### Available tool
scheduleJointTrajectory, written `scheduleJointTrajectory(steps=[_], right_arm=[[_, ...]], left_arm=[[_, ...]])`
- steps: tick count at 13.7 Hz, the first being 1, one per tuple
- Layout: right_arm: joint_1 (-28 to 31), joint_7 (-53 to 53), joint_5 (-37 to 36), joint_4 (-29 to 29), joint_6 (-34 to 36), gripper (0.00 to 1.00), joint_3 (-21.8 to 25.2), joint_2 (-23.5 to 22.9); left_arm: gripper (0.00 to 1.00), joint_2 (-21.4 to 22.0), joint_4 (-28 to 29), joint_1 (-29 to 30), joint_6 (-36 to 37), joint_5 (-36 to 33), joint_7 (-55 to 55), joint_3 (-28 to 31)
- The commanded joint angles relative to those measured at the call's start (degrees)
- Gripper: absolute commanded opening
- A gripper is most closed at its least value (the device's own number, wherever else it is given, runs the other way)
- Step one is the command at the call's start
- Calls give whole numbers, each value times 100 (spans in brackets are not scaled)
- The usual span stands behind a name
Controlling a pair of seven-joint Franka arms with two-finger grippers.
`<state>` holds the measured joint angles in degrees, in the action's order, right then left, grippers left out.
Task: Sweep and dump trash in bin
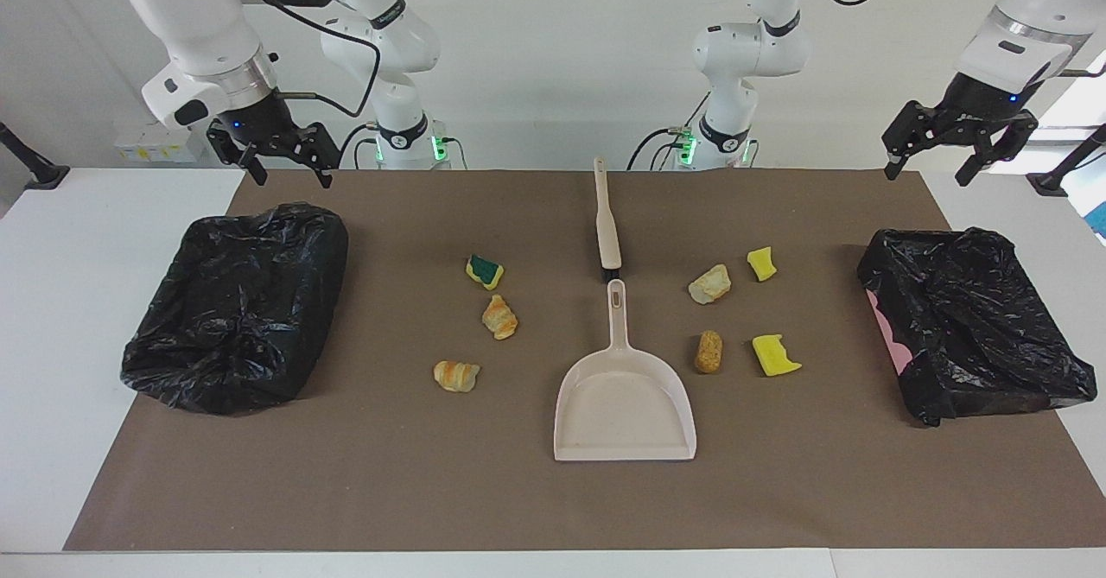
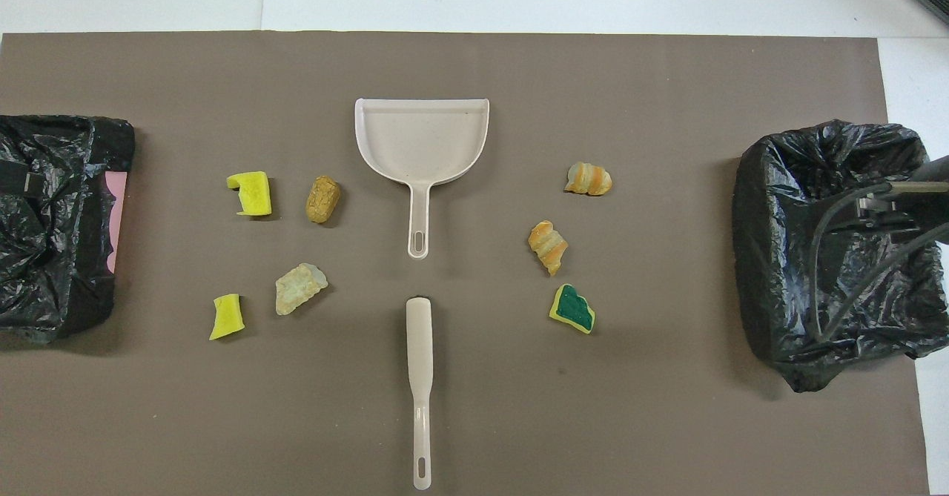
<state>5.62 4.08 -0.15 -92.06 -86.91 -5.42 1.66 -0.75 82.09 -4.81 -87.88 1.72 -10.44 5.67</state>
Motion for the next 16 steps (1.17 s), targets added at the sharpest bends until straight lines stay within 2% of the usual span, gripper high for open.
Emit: scheduleJointTrajectory(steps=[1,10,14,16], right_arm=[[132,32,50,-119,-54,100,-3,107],[80,23,156,-171,7,100,-38,160],[-157,-118,173,-93,-133,100,-73,2],[-358,-40,182,109,-142,100,-82,-366]], left_arm=[[100,13,-61,33,104,-76,42,-48],[100,136,113,-55,122,-76,60,-75],[100,689,1034,-265,-97,-67,130,-171],[100,1092,1807,-676,-421,-67,611,-180]])
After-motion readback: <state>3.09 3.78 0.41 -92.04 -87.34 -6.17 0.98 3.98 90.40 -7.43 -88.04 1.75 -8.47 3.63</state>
